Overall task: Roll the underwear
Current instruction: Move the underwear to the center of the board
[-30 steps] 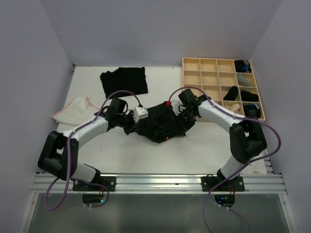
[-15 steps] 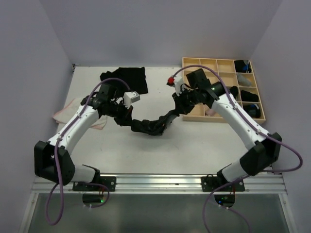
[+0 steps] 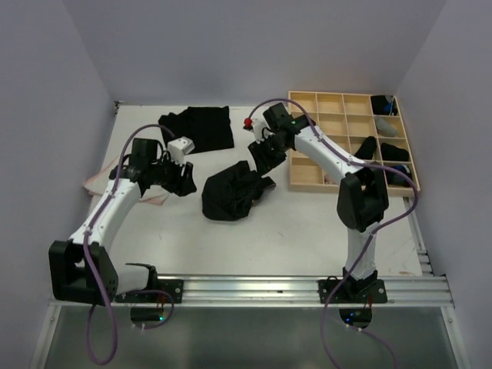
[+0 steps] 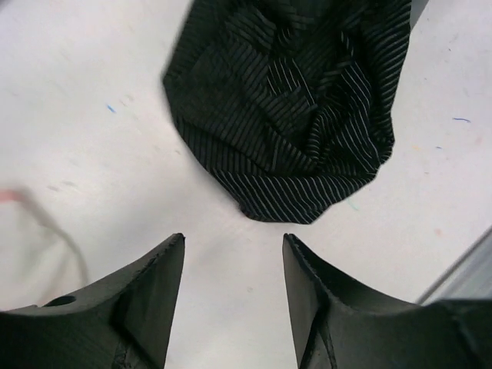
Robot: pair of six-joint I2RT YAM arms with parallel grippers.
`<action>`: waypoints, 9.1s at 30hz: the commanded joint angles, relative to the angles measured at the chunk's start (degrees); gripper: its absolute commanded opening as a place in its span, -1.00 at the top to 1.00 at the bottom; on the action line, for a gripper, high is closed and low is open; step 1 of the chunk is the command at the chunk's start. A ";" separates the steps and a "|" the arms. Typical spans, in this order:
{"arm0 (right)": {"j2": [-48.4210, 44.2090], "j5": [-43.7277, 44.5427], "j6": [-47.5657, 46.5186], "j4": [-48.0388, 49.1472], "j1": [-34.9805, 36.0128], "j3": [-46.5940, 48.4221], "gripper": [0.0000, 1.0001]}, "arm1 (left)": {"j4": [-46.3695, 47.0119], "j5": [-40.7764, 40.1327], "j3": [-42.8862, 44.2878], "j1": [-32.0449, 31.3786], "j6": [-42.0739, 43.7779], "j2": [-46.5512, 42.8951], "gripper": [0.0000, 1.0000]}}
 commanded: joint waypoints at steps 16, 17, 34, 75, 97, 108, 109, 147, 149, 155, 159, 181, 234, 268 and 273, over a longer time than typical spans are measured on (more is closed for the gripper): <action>-21.04 -0.11 7.96 12.71 -0.69 -29.50 0.09 | 19.57 -12.74 14.81 -20.14 5.22 12.68 -0.28; -20.69 -0.20 8.22 13.15 -0.69 -29.94 0.10 | 19.75 -12.66 15.70 -20.58 3.38 16.18 -0.28; -7.17 -3.53 13.24 17.55 -1.92 -29.33 -0.02 | 19.84 -16.87 25.54 -22.43 -6.75 35.46 0.23; -1.45 -1.43 6.93 38.91 12.41 -22.04 -0.10 | 21.33 -18.55 8.23 -9.78 -10.88 17.71 1.00; -12.23 -0.11 -1.44 28.20 8.55 -21.95 1.00 | 18.09 -14.42 11.30 -7.76 -4.64 9.46 1.00; -33.59 2.61 -12.41 15.88 5.20 -21.23 1.00 | 1.30 -2.55 21.33 -6.61 12.31 1.10 1.00; -34.22 3.05 -12.95 15.79 5.20 -22.46 1.00 | -0.54 -2.29 21.07 -6.61 13.02 0.84 1.00; -34.32 -2.66 -17.26 1.82 9.86 -45.85 0.04 | 10.91 6.59 4.81 -14.24 17.70 5.31 -0.68; -32.57 -2.66 -17.96 1.12 9.86 -45.59 0.02 | 12.97 4.22 5.68 -16.97 15.67 9.24 -0.64; -29.65 -0.64 -20.77 0.50 9.86 -46.46 0.00 | 15.53 4.05 9.55 -21.64 9.69 19.80 -0.54; -29.31 -0.11 -21.66 0.50 9.86 -47.43 -0.01 | 16.14 0.71 9.29 -24.10 8.46 23.85 -0.42; -26.05 -5.99 -8.84 11.29 2.57 -37.49 0.07 | 14.04 8.18 -18.47 -13.82 35.24 -20.84 1.00; -44.50 -23.49 -34.81 7.04 -0.78 -39.14 1.00 | -0.79 5.18 -17.68 -16.81 40.26 -35.20 0.71; -52.68 -9.96 -61.56 -0.03 2.56 -62.64 0.92 | 6.48 0.27 -19.46 -39.39 81.40 -12.98 -0.03; -52.24 -9.43 -62.17 -0.82 2.74 -61.76 0.92 | 5.60 0.09 -16.56 -40.28 84.48 -8.05 -0.03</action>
